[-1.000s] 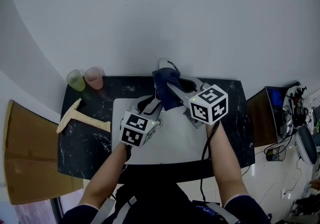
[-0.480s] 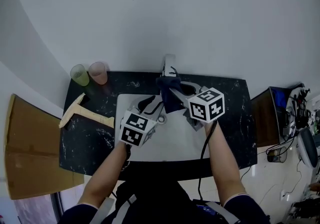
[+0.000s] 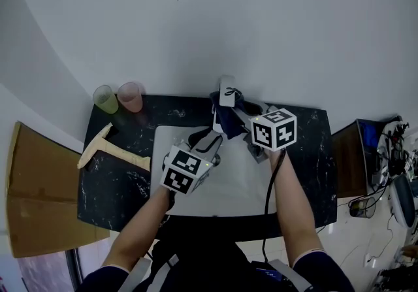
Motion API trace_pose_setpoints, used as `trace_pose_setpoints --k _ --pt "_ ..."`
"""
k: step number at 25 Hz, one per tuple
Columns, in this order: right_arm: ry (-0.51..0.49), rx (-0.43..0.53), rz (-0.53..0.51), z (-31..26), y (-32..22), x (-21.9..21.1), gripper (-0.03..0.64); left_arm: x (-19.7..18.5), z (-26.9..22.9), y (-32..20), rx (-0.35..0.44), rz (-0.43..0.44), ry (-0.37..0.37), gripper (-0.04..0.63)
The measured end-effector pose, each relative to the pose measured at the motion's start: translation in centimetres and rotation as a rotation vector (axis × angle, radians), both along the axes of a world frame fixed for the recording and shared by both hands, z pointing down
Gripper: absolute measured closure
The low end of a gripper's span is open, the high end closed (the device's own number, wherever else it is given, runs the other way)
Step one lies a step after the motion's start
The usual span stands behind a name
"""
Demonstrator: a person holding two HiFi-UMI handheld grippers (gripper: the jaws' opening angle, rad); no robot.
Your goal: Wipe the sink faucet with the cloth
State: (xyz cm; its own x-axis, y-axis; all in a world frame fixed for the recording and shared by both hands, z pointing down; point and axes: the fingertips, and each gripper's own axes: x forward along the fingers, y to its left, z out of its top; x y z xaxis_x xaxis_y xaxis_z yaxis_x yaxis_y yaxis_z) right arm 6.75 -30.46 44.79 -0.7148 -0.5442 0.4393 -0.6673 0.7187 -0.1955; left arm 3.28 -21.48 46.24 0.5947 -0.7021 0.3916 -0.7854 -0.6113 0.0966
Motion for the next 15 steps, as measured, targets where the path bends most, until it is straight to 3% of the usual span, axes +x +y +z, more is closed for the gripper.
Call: trace_pose_setpoints --k 6,15 --pt "0.02 -0.007 -0.014 0.0 -0.3 0.0 0.531 -0.2 0.0 -0.3 0.007 0.005 -0.009 0.495" --pt "0.077 -0.019 -0.107 0.0 3.8 -0.6 0.532 -0.3 0.4 0.2 -0.01 0.027 -0.002 0.497"
